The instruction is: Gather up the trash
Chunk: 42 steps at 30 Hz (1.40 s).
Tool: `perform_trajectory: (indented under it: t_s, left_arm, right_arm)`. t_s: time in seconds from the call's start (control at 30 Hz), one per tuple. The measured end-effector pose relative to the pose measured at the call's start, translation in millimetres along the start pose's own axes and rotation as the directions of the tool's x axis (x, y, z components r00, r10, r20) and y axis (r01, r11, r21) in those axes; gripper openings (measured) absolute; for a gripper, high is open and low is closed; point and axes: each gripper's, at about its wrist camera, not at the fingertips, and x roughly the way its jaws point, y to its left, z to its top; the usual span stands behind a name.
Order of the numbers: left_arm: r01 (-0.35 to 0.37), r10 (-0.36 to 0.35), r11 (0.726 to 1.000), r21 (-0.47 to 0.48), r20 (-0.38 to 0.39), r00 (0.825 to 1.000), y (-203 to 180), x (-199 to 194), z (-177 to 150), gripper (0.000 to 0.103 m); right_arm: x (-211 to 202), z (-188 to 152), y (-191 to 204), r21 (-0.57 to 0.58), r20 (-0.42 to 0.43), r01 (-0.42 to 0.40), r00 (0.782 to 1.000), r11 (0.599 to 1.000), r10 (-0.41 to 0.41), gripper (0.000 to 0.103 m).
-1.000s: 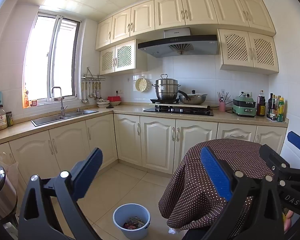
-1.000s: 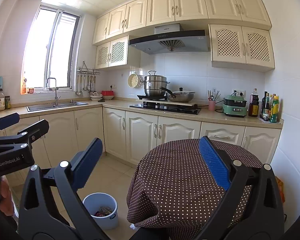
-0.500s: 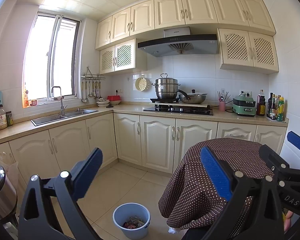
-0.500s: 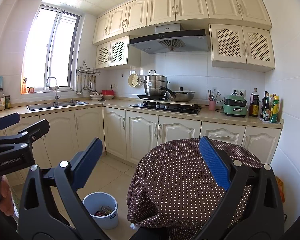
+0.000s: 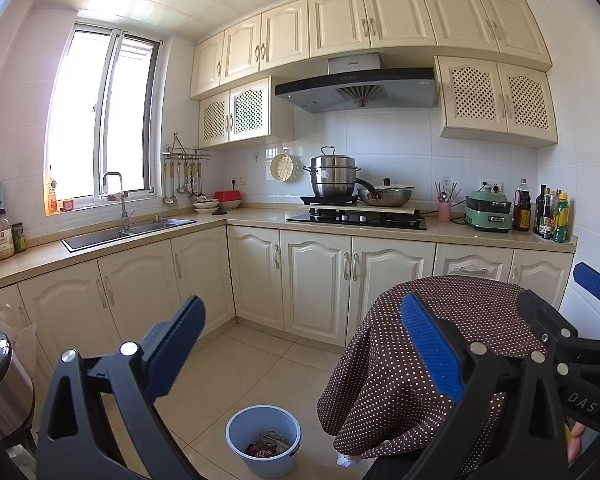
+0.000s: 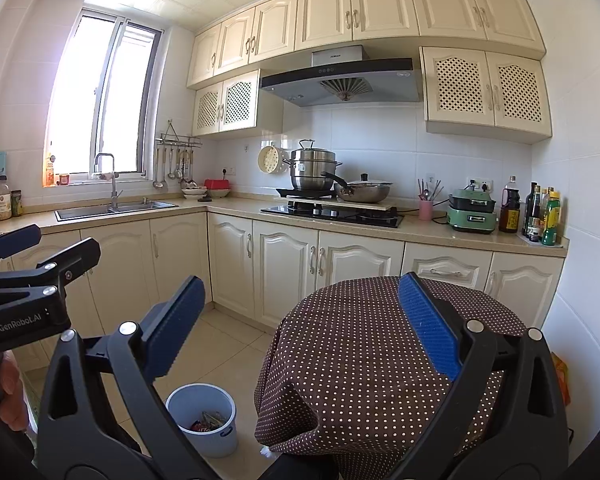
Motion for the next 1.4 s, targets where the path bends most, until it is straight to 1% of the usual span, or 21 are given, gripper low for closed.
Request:
perform_trajectory:
  t_s: [0.63,1.4]
  left_arm:
    - [0.003,-0.003,1.000,0.003,-0.003,1.000,-1,2,-2,0.097]
    - [0.011,-0.011,1.000,0.010,-0.022,1.000,6,5,-13,0.097]
  right_arm:
    - [3,2,-4,-0.008,-0.005,-0.010,1.000,1.000,0.010,0.096]
    - [6,-1,-8,-0.009,-0.021,-0.014,1.000,1.000,0.014,0.096]
